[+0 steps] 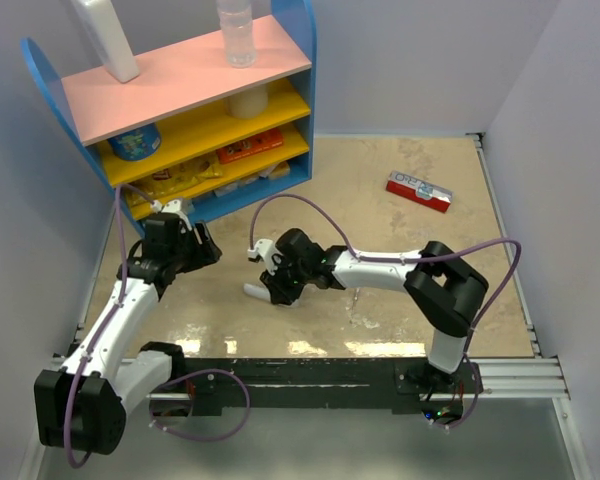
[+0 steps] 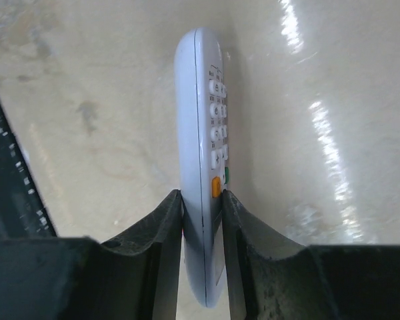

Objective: Unload the batteries from the remote control

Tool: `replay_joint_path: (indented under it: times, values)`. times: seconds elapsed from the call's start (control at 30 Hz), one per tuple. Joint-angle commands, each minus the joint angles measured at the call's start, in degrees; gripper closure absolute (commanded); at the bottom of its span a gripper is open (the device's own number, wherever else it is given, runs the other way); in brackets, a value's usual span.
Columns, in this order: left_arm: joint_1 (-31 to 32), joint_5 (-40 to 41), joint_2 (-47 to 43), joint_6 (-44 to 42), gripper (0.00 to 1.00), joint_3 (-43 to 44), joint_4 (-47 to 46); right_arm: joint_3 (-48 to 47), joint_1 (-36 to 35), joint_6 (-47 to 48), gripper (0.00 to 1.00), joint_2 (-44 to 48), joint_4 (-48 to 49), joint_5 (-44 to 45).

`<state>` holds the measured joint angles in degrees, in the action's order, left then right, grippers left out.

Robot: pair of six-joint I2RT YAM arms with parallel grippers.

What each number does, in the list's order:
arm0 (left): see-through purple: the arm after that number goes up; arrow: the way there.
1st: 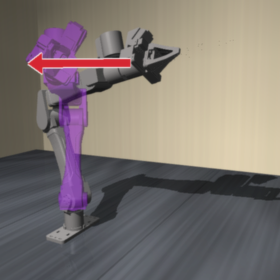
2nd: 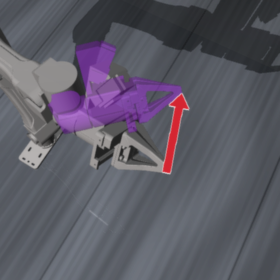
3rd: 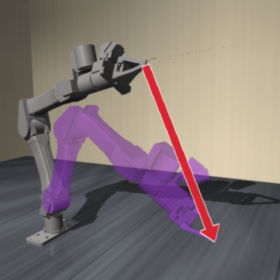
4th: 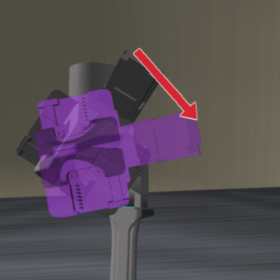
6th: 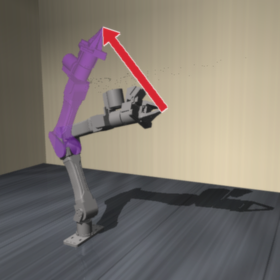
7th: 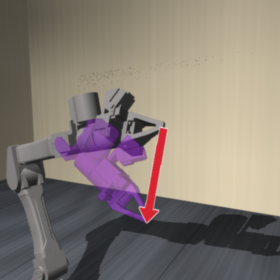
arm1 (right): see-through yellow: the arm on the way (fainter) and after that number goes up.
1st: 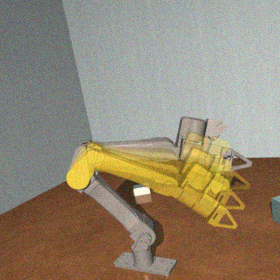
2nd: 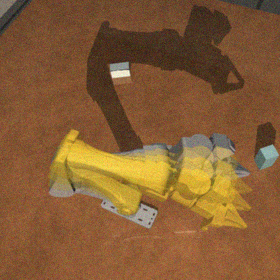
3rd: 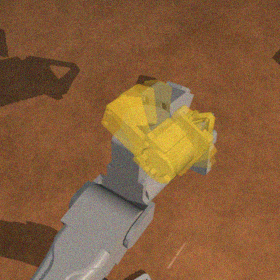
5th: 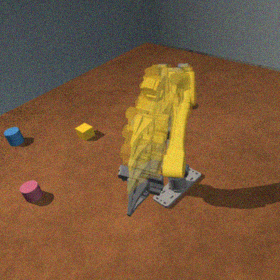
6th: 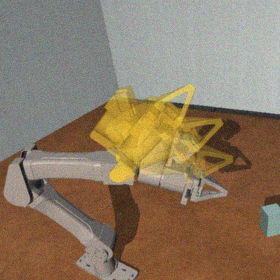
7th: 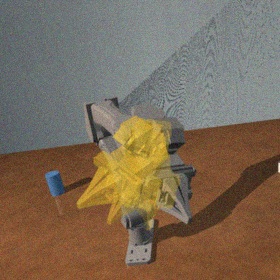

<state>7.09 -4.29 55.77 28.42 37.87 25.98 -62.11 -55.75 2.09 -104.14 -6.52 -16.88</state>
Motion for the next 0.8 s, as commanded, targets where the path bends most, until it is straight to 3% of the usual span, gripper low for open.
replay_joint_path:
  times: [0.0,0.2,0.37,0.57,0.63,0.67,0.77]
  values:
    - [0.8,-1.8,-0.8,-1.5,0.33,0.1,-2.3,1.8,0.0,-4.9,0.70,3.2,-2.5,-6.8]
    - [2.0,-1.2,-1.4,-1.4,0.33,0.1,-2.0,0.8,1.7,0.3,0.68,1.1,-7.4,-10.2]
    - [4.2,0.5,-2.0,-0.7,0.32,0.1,-1.8,-4.8,6.7,4.5,0.61,-4.0,-13.6,-13.2]
    - [7.0,2.4,-1.7,-0.2,0.32,0.2,-1.2,-11.9,9.5,8.7,0.55,-8.6,-19.8,-10.1]
    - [7.4,2.4,-1.5,-0.1,0.32,0.2,-1.2,-13.4,10.2,9.8,0.56,-8.9,-20.7,-11.1]
    - [7.4,2.4,-1.3,-0.1,0.32,0.3,-1.1,-13.8,10.3,10.2,0.65,-8.8,-20.8,-11.7]
    - [7.4,2.4,-0.6,-0.1,0.32,0.4,-1.0,-14.9,11.4,10.7,0.73,-9.1,-20.5,-14.4]
